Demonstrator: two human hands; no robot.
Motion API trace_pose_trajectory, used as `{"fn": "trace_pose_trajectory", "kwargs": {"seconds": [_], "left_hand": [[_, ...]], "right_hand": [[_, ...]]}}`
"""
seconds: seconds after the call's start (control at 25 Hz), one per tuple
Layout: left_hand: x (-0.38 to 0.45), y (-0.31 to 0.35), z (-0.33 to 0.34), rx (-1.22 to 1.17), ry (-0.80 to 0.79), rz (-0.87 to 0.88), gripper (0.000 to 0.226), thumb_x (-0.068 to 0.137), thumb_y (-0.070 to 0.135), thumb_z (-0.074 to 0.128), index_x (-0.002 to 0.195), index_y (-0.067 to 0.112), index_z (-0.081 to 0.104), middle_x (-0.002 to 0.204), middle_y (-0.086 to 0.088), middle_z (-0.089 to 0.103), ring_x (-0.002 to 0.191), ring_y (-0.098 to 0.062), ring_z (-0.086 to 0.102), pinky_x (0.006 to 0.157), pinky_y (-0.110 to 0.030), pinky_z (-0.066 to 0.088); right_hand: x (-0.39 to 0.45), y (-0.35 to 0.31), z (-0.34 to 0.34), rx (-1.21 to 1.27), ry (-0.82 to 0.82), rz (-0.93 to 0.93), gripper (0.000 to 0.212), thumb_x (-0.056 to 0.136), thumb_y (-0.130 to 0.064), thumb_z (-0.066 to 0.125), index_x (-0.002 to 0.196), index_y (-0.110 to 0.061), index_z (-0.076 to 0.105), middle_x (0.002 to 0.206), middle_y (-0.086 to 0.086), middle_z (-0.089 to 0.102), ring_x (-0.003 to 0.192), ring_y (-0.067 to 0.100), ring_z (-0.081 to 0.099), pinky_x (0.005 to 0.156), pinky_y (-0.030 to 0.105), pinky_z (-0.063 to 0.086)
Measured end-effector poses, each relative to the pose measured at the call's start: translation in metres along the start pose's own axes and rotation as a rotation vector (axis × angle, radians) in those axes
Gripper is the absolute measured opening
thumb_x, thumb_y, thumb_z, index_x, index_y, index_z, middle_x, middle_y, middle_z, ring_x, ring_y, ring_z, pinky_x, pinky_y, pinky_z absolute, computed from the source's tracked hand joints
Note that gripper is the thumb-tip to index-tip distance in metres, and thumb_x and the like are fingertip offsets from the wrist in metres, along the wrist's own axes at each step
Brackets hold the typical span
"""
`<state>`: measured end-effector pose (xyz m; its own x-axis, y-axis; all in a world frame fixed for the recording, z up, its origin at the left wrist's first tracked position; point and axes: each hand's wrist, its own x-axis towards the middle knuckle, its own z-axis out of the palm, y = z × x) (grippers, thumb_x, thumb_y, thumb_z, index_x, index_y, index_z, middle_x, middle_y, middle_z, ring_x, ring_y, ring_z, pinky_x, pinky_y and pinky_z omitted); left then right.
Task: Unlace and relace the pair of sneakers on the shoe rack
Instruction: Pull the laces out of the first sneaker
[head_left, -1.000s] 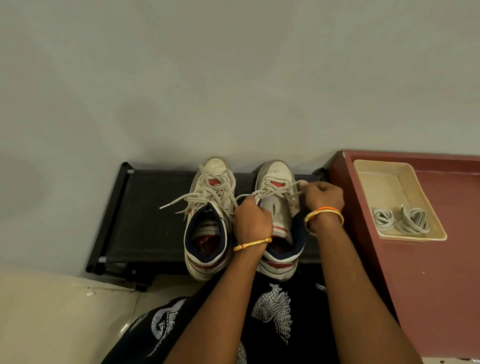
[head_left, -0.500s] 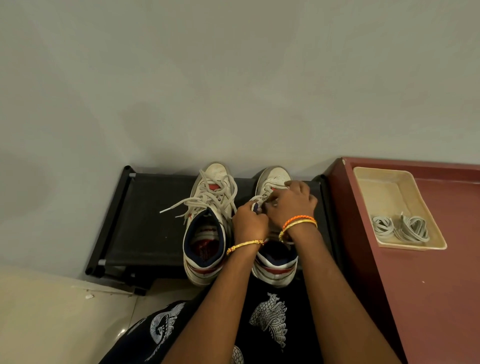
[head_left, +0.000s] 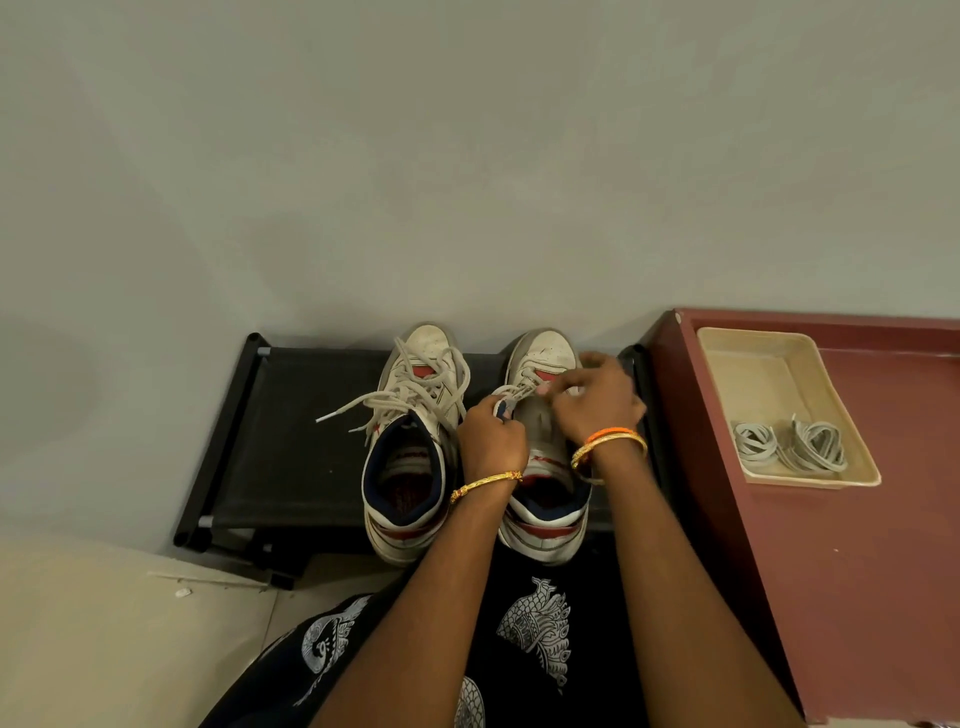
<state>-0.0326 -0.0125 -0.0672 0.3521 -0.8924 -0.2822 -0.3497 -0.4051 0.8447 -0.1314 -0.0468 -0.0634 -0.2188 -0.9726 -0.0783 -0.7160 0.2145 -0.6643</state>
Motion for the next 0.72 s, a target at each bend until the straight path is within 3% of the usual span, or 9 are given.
{"fn": "trace_pose_trajectory", "kwargs": {"seconds": [0.12,0.2,0.28,0.36,0.4,0.48,0.56,0.6,0.72], "left_hand": [[0.001,0.000,0.002,-0.004,0.011,-0.023,0.032,0.093,0.000,0.043,0.120,0.003,0.061,0.117,-0.014,0.064,0.109,-0.028,0.057,0.086,-0.025,0.040],[0.000,0.001,0.003,-0.001,0.025,-0.026,0.031,0.093,0.000,0.043,0.117,0.002,0.061,0.114,-0.014,0.064,0.106,-0.028,0.057,0.084,-0.025,0.041],[0.000,0.000,0.003,0.004,0.033,-0.024,0.025,0.092,0.000,0.043,0.107,0.000,0.064,0.103,-0.014,0.064,0.094,-0.026,0.057,0.074,-0.022,0.037],[-0.001,-0.001,0.002,0.003,0.028,-0.020,0.021,0.091,-0.002,0.042,0.094,0.001,0.063,0.087,-0.010,0.058,0.080,-0.021,0.050,0.065,-0.018,0.031],[-0.001,0.000,0.001,0.001,0.025,-0.023,0.021,0.091,-0.002,0.042,0.093,0.001,0.063,0.083,-0.007,0.055,0.078,-0.019,0.048,0.064,-0.018,0.030],[-0.002,0.001,0.000,-0.002,0.018,-0.031,0.020,0.091,-0.002,0.042,0.091,0.001,0.063,0.079,-0.005,0.053,0.076,-0.019,0.046,0.065,-0.021,0.031],[-0.003,0.002,-0.001,-0.001,0.013,-0.026,0.019,0.090,-0.003,0.043,0.086,0.003,0.060,0.077,-0.005,0.052,0.074,-0.020,0.046,0.065,-0.021,0.030],[-0.003,0.002,-0.001,0.002,0.013,-0.020,0.019,0.089,-0.003,0.043,0.085,0.002,0.060,0.077,-0.006,0.052,0.073,-0.020,0.045,0.064,-0.022,0.030],[-0.003,0.001,-0.003,-0.002,0.010,-0.018,0.020,0.089,-0.003,0.043,0.094,-0.003,0.063,0.082,-0.007,0.054,0.075,-0.018,0.045,0.066,-0.022,0.031]], "right_hand": [[0.000,0.006,-0.031,0.446,0.167,0.201,0.010,0.080,-0.019,0.072,0.085,-0.011,0.074,0.106,0.004,0.062,0.088,0.011,0.052,0.080,0.020,0.037],[0.003,0.016,-0.052,0.759,0.256,0.430,0.010,0.084,-0.015,0.066,0.087,-0.007,0.071,0.090,0.004,0.065,0.084,0.015,0.058,0.082,0.025,0.044],[0.007,0.026,-0.059,1.147,0.266,0.613,0.008,0.089,-0.011,0.058,0.083,-0.011,0.063,0.089,0.005,0.069,0.076,0.016,0.068,0.085,0.033,0.053],[0.008,0.024,-0.053,1.395,0.256,0.638,0.013,0.095,-0.011,0.046,0.087,-0.015,0.055,0.083,0.005,0.066,0.064,0.016,0.067,0.070,0.032,0.056],[0.008,0.018,-0.046,1.335,0.247,0.604,0.013,0.096,-0.014,0.045,0.086,-0.015,0.053,0.076,0.004,0.060,0.060,0.016,0.062,0.062,0.030,0.054],[0.005,0.004,-0.029,0.783,0.148,0.381,0.011,0.094,-0.019,0.050,0.086,-0.014,0.056,0.077,0.006,0.058,0.064,0.019,0.056,0.059,0.025,0.049],[0.000,-0.004,-0.007,0.101,-0.083,0.097,0.018,0.089,-0.023,0.057,0.100,-0.011,0.065,0.100,0.011,0.065,0.090,0.026,0.061,0.076,0.029,0.049],[-0.001,-0.005,0.004,-0.101,-0.199,0.025,0.025,0.088,-0.025,0.059,0.108,-0.011,0.066,0.109,0.012,0.065,0.099,0.028,0.060,0.082,0.031,0.048],[-0.006,-0.016,0.017,-0.248,-0.311,-0.027,0.026,0.091,-0.029,0.059,0.110,-0.016,0.069,0.111,0.011,0.065,0.099,0.027,0.060,0.079,0.028,0.044]]}}
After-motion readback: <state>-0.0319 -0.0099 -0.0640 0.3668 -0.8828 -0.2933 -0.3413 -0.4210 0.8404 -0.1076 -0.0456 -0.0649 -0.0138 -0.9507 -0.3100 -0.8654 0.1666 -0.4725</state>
